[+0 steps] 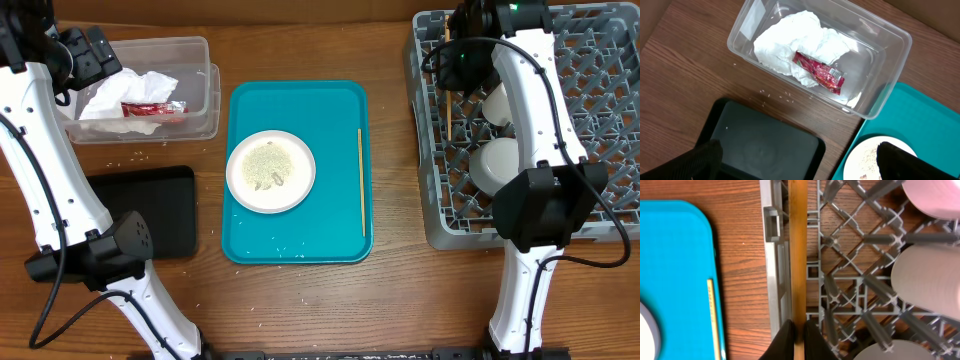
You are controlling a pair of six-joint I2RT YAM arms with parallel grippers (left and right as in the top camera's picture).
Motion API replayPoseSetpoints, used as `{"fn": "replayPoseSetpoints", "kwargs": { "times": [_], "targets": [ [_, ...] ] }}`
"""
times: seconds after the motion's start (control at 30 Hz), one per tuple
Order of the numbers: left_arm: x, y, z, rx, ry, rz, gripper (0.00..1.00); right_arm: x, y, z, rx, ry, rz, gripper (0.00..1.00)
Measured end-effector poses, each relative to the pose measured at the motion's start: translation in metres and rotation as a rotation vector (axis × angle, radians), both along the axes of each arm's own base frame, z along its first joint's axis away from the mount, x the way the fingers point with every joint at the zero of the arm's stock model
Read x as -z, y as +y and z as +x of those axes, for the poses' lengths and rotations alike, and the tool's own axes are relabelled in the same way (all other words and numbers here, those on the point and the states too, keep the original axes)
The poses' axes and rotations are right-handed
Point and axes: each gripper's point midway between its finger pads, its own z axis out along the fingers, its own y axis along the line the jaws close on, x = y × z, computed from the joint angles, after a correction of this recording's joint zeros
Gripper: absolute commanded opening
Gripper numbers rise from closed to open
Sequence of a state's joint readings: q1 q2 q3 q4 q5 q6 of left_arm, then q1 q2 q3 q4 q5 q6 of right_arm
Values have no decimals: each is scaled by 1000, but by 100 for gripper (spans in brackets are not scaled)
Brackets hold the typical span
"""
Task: Sort waste into correct bins and load items into the dishwasher
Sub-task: 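Carry the chopstick to the rack and drop it in, then return the right gripper to the second chopstick and grasp it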
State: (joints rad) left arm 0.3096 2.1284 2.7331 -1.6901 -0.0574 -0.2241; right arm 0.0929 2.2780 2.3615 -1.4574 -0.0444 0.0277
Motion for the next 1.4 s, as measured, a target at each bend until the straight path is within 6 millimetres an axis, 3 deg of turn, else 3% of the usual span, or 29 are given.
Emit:
{"fn": "replayPoseSetpoints", "kwargs": {
  "times": [0.27,0.43,0.5,0.63,0.7,0.77,0.83,0.93,1.03,1.13,1.4],
  "targets": [
    [0,0,0,0,0,0,100,-1,-2,3,-24,-17,-11,36],
    [0,0,0,0,0,0,100,-1,7,0,-23,-2,46,35],
    [0,0,0,0,0,0,100,-1,14,-4,-15,20,86,26],
    [0,0,0,0,0,0,100,-1,33,-22,-8,99,189,22],
    [0,0,0,0,0,0,100,-2,43,-32,-16,137,218,30],
    [0,0,0,0,1,-1,100,-1,56,-40,-36,166,226,45],
    [0,0,0,0,0,0,100,-1,69,-47,-64,181,219,50],
    [0,0,0,0,0,0,100,0,95,-56,-107,191,189,49],
    [0,0,0,0,0,0,100,3,120,-64,-138,194,168,39],
    [0,0,0,0,0,0,100,16,147,-73,-146,205,138,39],
    [0,0,0,0,1,-1,100,67,168,-87,-94,216,-3,35]
  ]
}}
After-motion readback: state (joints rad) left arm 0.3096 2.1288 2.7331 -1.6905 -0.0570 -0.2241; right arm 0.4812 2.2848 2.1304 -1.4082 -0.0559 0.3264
